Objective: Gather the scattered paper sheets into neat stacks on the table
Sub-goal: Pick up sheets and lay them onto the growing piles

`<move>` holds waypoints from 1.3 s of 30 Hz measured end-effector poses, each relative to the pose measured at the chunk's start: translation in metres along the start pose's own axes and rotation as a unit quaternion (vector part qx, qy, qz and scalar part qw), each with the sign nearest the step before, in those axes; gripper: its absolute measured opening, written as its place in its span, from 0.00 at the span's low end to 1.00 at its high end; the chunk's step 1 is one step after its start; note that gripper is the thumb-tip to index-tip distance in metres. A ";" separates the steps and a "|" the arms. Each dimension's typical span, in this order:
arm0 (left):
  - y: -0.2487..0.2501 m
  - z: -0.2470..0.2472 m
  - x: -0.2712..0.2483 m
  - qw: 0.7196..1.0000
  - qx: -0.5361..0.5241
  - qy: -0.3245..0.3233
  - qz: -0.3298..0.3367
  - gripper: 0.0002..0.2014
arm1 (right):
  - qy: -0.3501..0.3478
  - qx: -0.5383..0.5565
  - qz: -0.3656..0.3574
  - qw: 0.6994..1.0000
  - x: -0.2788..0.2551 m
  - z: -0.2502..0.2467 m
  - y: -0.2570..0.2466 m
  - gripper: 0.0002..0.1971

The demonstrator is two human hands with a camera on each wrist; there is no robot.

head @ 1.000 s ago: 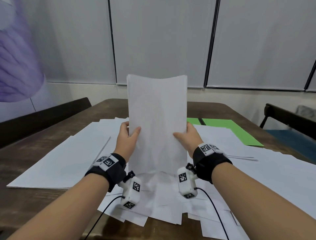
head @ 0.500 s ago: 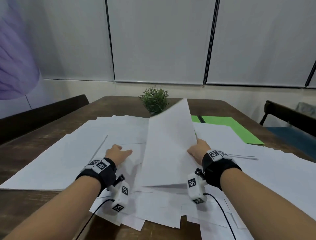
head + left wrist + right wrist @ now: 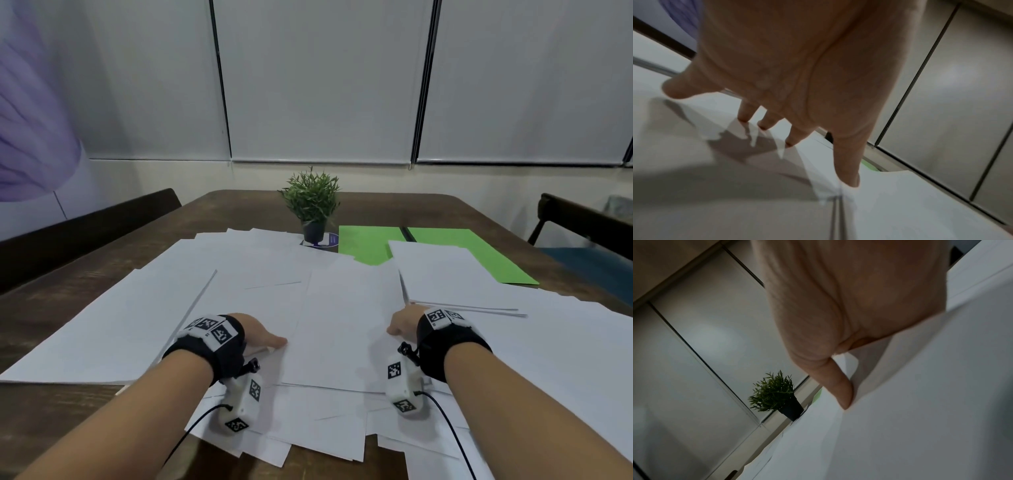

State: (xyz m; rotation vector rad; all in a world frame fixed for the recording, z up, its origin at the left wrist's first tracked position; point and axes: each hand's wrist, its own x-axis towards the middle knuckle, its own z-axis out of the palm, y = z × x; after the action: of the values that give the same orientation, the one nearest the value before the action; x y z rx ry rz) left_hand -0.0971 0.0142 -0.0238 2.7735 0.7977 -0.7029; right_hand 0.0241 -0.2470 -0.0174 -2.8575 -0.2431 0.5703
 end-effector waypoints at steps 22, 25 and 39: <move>0.025 -0.015 -0.001 0.995 -0.097 0.010 0.016 0.41 | 0.001 -0.025 0.004 1.000 -0.001 0.002 0.001 0.22; 0.027 -0.017 0.013 0.994 -0.095 0.049 -0.013 0.37 | 0.006 -0.030 0.003 1.000 -0.001 0.003 0.001 0.22; -0.008 -0.016 0.033 0.994 0.016 0.098 -0.047 0.35 | -0.022 -0.049 -0.030 0.998 -0.004 -0.001 0.002 0.19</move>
State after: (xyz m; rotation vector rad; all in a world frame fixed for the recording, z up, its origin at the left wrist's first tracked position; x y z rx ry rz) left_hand -0.0706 0.0407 -0.0259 2.8810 0.9681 -0.4668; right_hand 0.0212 -0.2503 -0.0156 -2.9213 -0.3728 0.6279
